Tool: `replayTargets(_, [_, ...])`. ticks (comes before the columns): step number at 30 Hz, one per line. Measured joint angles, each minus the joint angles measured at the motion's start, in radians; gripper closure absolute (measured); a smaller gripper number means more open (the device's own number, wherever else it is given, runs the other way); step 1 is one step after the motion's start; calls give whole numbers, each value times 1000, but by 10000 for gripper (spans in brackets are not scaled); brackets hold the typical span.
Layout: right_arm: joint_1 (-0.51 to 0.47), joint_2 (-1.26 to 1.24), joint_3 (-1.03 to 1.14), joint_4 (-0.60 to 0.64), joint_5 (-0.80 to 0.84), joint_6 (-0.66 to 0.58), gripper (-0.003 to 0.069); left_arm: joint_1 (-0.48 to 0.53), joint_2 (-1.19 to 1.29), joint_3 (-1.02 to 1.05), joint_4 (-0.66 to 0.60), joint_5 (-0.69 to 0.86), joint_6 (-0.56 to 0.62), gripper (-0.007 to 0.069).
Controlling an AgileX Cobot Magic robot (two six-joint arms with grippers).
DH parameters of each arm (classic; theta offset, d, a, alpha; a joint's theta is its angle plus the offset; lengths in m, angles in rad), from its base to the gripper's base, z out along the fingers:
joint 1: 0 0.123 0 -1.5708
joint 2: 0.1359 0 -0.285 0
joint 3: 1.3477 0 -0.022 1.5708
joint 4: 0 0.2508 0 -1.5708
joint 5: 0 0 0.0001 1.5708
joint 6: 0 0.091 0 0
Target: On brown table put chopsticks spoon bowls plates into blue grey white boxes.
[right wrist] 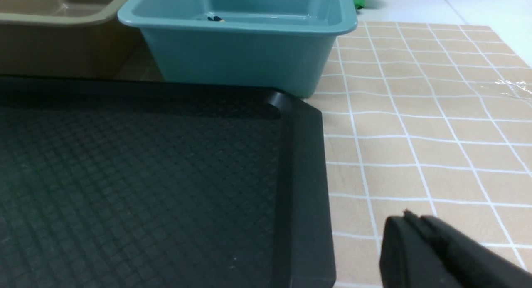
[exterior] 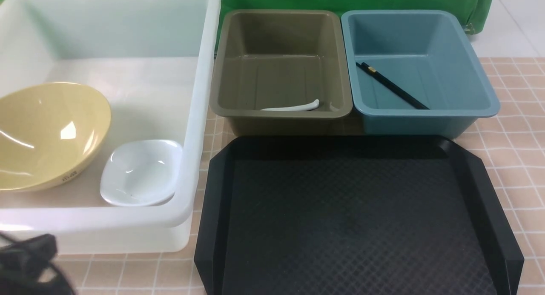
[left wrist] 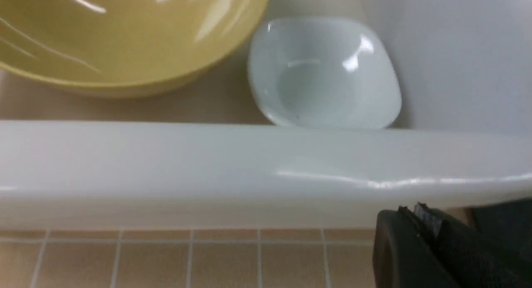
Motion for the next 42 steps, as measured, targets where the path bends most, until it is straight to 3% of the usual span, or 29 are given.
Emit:
replayTargets(8, [0,0,0,0,0,0,606,313,-180,118,-147,-353,315,631])
replayTargets(14, [0,0,0,0,0,0,606,371,-243,336,-249,-551,367,631])
replayTargets(22, [0,0,0,0,0,0,606,353,-367,360,-384,-311,406,631])
replayTargets(30, [0,0,0,1,0,0,606,351,-374,360,-397,-309,509,631])
replayTargets(42, [0,0,0,1,0,0,605,351,-375,360,-417,-308,514,631])
